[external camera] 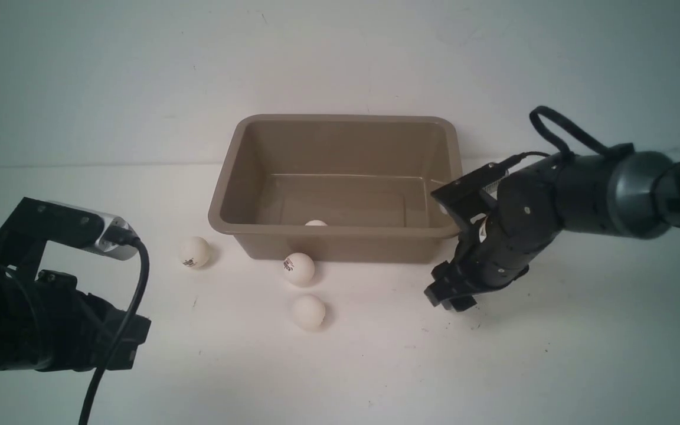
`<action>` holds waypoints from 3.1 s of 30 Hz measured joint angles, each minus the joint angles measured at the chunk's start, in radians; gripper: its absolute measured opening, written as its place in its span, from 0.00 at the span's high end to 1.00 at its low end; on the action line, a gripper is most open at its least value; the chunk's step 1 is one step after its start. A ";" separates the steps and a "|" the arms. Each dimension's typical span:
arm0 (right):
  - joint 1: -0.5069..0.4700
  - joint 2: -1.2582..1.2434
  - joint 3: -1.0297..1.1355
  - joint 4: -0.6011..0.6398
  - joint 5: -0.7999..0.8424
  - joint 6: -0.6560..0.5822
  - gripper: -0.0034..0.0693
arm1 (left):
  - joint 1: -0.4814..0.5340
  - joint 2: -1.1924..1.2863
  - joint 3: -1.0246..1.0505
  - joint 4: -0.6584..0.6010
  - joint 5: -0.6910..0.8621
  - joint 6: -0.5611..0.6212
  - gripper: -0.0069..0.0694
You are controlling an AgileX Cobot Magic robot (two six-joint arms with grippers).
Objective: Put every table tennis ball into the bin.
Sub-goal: Use the right arm to clamp the table tennis ball closest to it, then use the right arm to put the table tennis ball into the box, then use the left arm to clamp the table tennis ball closest to it
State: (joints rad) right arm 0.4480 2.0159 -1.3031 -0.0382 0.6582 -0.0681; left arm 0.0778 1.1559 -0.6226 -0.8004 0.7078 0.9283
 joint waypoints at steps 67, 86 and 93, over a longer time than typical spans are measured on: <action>0.005 0.217 -0.717 0.144 0.301 -0.168 0.27 | 0.000 0.000 -0.005 0.070 -0.006 0.002 0.80; -0.076 -0.393 -0.776 -0.064 0.610 -0.186 0.97 | 0.000 0.143 -0.128 -0.140 -0.322 0.268 0.26; -0.097 -0.672 -0.583 -0.063 0.619 -0.186 0.97 | 0.000 0.356 -0.214 -0.262 -0.321 0.255 0.28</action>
State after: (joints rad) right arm 0.3514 1.3436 -1.8862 -0.1015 1.2772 -0.2541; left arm 0.0778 1.5122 -0.8369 -1.0626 0.3872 1.1834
